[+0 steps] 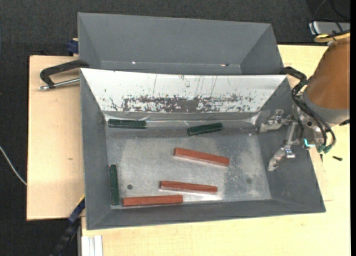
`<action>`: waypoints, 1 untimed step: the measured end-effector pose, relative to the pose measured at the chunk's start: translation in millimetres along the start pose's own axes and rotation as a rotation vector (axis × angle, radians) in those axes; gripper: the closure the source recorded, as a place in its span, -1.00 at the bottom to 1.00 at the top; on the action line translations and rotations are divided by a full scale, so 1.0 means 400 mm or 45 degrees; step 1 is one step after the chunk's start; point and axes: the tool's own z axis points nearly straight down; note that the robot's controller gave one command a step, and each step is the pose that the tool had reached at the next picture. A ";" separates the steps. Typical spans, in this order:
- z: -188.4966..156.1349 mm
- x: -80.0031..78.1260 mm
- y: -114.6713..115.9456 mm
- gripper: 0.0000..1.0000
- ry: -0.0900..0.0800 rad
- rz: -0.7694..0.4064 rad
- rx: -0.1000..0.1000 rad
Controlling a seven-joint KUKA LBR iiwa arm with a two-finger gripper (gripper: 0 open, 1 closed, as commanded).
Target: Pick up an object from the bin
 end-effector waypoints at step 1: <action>-0.010 -0.005 0.001 -1.00 -0.010 -0.002 0.002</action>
Offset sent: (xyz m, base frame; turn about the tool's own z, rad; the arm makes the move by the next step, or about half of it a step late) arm -0.0021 0.0845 -0.1096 -0.0592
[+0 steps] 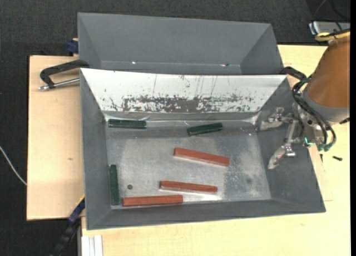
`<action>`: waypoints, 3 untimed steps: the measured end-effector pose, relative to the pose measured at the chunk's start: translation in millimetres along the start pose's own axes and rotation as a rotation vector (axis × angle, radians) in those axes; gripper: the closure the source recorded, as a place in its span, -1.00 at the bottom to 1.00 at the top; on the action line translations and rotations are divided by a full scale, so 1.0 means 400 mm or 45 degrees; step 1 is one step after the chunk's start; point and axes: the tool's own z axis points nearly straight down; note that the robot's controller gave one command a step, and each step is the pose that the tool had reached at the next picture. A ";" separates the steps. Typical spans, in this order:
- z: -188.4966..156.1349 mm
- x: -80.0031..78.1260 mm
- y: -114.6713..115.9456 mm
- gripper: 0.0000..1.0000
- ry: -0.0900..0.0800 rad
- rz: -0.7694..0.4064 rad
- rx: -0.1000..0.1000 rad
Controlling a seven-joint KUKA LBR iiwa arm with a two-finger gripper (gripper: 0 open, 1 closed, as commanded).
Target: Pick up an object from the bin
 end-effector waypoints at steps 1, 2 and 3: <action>0.121 0.000 0.090 -1.00 -0.008 -0.029 0.003; 0.247 -0.081 0.170 1.00 -0.006 -0.284 0.001; 0.247 -0.081 0.170 1.00 -0.006 -0.284 0.001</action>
Offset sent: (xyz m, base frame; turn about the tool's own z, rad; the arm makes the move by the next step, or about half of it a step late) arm 0.0311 0.0672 -0.0996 -0.2232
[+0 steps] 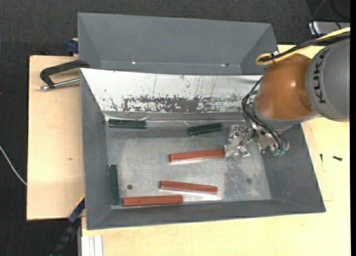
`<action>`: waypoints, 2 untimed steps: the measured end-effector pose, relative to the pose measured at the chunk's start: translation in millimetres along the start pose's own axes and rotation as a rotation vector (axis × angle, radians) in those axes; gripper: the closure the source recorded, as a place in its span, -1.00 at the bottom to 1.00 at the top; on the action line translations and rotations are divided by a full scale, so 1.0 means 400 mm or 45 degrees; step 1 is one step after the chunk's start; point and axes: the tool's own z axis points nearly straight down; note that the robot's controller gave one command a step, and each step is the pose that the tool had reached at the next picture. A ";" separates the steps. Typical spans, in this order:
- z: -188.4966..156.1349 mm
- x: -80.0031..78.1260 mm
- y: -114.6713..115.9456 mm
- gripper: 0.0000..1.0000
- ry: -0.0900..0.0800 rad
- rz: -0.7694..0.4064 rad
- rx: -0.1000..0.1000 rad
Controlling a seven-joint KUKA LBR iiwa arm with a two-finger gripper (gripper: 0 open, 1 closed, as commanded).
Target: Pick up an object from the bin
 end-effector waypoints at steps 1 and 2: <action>0.029 -0.024 -0.057 -1.00 -0.011 0.138 0.003; 0.029 -0.023 -0.057 -1.00 -0.009 0.138 0.002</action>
Offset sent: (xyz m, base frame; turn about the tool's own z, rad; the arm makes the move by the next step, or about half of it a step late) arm 0.0000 0.0000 0.0000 0.0000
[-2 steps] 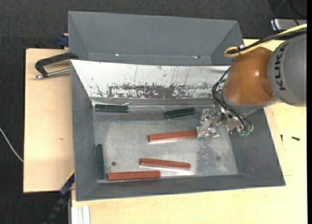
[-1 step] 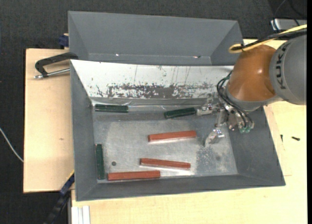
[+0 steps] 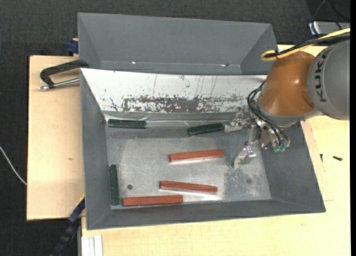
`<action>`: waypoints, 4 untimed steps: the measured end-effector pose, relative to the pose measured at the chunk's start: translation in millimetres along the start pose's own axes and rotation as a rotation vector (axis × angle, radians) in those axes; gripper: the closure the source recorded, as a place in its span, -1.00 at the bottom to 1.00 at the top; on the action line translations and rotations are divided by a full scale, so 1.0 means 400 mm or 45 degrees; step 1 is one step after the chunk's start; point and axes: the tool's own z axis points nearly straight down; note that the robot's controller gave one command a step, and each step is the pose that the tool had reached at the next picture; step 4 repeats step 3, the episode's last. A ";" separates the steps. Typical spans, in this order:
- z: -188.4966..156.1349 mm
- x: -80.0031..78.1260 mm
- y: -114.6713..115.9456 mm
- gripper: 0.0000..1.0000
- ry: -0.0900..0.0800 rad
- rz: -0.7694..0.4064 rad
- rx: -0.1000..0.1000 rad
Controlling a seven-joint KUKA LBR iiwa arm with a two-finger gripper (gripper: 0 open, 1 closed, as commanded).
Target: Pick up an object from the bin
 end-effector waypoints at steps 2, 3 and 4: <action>-0.011 -0.077 0.190 1.00 0.018 -0.126 0.001; -0.382 -0.046 0.204 1.00 0.006 -0.141 -0.002; -0.382 -0.046 0.204 1.00 0.006 -0.141 -0.002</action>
Offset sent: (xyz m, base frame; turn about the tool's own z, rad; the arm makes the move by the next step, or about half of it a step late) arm 0.0000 0.0000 0.0000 0.0000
